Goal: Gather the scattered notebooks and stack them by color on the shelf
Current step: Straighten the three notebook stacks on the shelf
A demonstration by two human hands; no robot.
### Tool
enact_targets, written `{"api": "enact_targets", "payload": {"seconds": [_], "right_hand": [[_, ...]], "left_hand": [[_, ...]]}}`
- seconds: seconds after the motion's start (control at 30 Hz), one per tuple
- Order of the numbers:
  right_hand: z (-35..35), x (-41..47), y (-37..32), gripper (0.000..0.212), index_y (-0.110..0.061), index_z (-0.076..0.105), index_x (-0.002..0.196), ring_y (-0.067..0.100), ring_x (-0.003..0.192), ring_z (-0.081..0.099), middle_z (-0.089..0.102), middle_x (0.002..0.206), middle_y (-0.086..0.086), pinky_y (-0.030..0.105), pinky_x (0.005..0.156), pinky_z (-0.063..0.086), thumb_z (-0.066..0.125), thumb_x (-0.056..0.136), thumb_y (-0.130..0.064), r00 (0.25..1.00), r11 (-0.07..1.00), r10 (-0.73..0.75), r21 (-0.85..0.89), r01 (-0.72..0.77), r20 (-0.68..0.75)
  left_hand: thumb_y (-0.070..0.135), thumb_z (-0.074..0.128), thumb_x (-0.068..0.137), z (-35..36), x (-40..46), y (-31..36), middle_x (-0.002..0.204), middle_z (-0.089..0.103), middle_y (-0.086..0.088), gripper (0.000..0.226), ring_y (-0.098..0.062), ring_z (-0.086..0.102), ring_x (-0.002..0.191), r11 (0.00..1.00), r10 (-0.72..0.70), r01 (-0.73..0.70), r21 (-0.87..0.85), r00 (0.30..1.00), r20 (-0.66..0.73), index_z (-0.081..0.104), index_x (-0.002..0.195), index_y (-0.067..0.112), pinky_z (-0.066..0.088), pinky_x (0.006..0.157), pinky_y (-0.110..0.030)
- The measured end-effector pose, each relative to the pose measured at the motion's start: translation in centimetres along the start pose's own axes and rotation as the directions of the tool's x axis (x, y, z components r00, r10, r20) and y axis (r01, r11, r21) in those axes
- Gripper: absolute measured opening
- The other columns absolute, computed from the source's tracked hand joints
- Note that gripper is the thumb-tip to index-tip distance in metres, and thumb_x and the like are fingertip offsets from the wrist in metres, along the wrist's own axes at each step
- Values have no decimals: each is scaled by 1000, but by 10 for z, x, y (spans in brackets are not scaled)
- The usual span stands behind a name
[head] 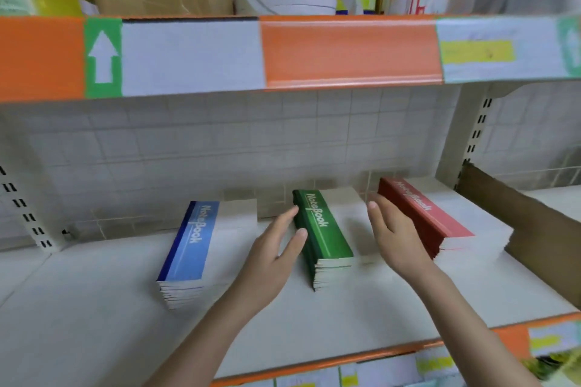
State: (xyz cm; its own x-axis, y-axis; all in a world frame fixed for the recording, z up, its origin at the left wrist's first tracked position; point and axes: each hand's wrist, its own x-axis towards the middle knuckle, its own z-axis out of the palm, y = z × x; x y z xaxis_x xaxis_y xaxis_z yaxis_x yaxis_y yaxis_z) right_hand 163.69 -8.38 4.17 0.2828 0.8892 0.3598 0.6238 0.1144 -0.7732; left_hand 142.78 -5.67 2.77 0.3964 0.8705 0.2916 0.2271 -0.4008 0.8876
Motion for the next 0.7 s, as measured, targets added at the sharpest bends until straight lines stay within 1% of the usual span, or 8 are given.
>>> {"api": "enact_targets", "payload": {"seconds": [0.1, 0.17, 0.23, 0.37, 0.43, 0.53, 0.6, 0.7], "right_hand": [[-11, 17, 30, 42, 2, 52, 122, 31, 112, 53, 59, 123, 17, 32, 87, 38, 34, 102, -30, 990, 991, 132, -30, -130, 59], [-13, 27, 48, 48, -7, 46, 135, 27, 124, 48, 51, 136, 10, 29, 94, 34, 33, 101, -38, 956, 969, 244, 1, -247, 164], [-10, 38, 61, 53, -13, 40, 142, 25, 130, 44, 48, 141, 6, 31, 107, 30, 34, 100, -45, 888, 910, 375, 80, -408, 268], [1, 48, 73, 39, -13, 59, 121, 25, 101, 65, 71, 102, 5, 40, 100, 46, 47, 97, -41, 747, 664, 505, 359, -656, 432], [6, 47, 73, 37, -16, 62, 115, 25, 97, 65, 70, 101, 6, 36, 90, 50, 51, 94, -44, 730, 649, 498, 357, -672, 469], [9, 45, 74, 36, -19, 60, 117, 28, 107, 61, 66, 115, 9, 42, 101, 45, 52, 92, -45, 713, 621, 491, 373, -690, 500], [8, 46, 73, 35, -19, 60, 118, 30, 108, 62, 66, 115, 10, 44, 102, 45, 53, 93, -42, 706, 592, 482, 401, -699, 519], [8, 44, 71, 34, -19, 58, 119, 28, 105, 63, 67, 112, 8, 42, 99, 47, 52, 94, -42, 706, 587, 466, 411, -698, 533]], "left_hand": [[33, 42, 99, 33, 24, -12, 145, 37, 14, 49, 3, 35, 129, 951, -242, 217, -221, 966, -95, 33, 146, 22, 25, 101, -7], [35, 40, 100, 47, 36, -20, 150, 34, 8, 51, -8, 32, 137, 873, -381, 322, -366, 919, -99, 32, 148, 17, 20, 115, -24], [43, 37, 99, 58, 48, -25, 148, 42, -1, 52, -18, 40, 136, 795, -487, 419, -438, 872, -49, 37, 146, 18, 26, 116, -39], [53, 35, 97, 74, 54, -25, 132, 58, -5, 54, -24, 60, 114, 675, -600, 503, -540, 800, -6, 42, 142, 25, 52, 82, -32], [54, 36, 96, 79, 54, -23, 131, 59, -4, 54, -22, 61, 112, 665, -619, 502, -553, 785, -32, 42, 142, 26, 50, 69, -27], [54, 38, 95, 82, 56, -24, 132, 58, -4, 53, -24, 59, 116, 639, -642, 487, -596, 764, -65, 44, 141, 29, 48, 91, -34], [55, 38, 95, 84, 57, -25, 140, 52, -2, 55, -24, 51, 126, 653, -655, 493, -574, 749, -102, 42, 142, 29, 36, 109, -43], [55, 39, 95, 86, 57, -27, 145, 46, 0, 56, -24, 43, 133, 671, -658, 482, -563, 737, -154, 42, 143, 27, 29, 114, -46]]}}
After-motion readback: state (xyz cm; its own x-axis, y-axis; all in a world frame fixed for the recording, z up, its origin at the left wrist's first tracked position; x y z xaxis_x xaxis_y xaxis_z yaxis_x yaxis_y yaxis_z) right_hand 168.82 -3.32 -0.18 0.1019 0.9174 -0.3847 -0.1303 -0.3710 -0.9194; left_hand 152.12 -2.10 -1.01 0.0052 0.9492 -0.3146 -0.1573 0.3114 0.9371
